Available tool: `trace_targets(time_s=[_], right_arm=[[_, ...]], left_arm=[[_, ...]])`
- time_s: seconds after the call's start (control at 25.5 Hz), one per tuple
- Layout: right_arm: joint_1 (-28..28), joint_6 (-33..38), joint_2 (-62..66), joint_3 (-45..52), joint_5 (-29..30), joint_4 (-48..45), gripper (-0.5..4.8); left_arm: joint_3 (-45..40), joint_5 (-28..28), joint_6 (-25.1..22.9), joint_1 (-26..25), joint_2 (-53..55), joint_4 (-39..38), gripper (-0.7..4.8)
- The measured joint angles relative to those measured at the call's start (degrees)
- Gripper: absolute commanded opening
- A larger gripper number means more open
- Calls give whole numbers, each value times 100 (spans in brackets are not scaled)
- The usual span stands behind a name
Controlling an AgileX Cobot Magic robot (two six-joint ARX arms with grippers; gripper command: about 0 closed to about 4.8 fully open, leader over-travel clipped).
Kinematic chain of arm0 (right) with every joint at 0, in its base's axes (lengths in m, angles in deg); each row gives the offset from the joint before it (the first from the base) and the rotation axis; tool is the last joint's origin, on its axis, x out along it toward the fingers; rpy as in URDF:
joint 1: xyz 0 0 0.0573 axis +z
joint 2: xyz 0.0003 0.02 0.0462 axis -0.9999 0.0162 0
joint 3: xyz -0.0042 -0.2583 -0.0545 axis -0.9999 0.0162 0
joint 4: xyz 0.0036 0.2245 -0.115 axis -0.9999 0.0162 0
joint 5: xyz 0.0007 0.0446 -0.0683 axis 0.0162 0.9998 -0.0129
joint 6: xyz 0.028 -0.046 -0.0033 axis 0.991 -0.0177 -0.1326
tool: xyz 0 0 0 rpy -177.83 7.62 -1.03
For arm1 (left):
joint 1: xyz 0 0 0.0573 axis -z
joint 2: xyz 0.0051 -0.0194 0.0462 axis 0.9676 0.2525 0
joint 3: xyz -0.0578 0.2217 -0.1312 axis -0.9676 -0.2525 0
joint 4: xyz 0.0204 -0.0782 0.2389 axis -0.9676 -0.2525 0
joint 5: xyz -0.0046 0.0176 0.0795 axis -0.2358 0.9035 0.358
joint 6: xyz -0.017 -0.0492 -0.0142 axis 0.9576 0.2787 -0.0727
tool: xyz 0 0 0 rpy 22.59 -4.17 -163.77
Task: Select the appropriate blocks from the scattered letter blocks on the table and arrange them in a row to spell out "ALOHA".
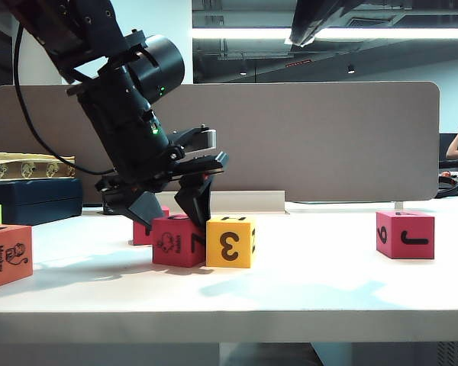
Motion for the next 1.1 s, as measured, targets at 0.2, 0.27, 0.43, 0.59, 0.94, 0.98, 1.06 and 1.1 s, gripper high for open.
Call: trace_targets(time_s=[0.2, 0.27, 0.43, 0.59, 0.94, 0.98, 1.06, 1.1], right_arm=[[0, 0, 0, 0, 0, 0, -5], [-2, 0, 0, 0, 0, 0, -5], [-2, 0, 0, 0, 0, 0, -5], [-2, 0, 0, 0, -2, 2, -5], [-2, 0, -7, 0, -2, 0, -5], [-2, 0, -7, 0, -2, 0, -5], [-2, 0, -13, 0, -68, -2, -5], [-2, 0, -13, 0, -199, -4, -5]], left_arm=[[236, 4, -37, 0, 0, -232, 292], [367, 15, -94, 0, -2, -308, 295], [890, 284, -308, 0, -7, -798, 386], [1047, 614, -431, 0, -4, -1088, 375], [1062, 1128, -713, -503, -247, -1915, 268], [1064, 1128, -713, -588, -286, -2000, 243], [1071, 1126, -721, -715, -315, -2096, 193], [1080, 1069, -723, -785, -313, -2159, 166]])
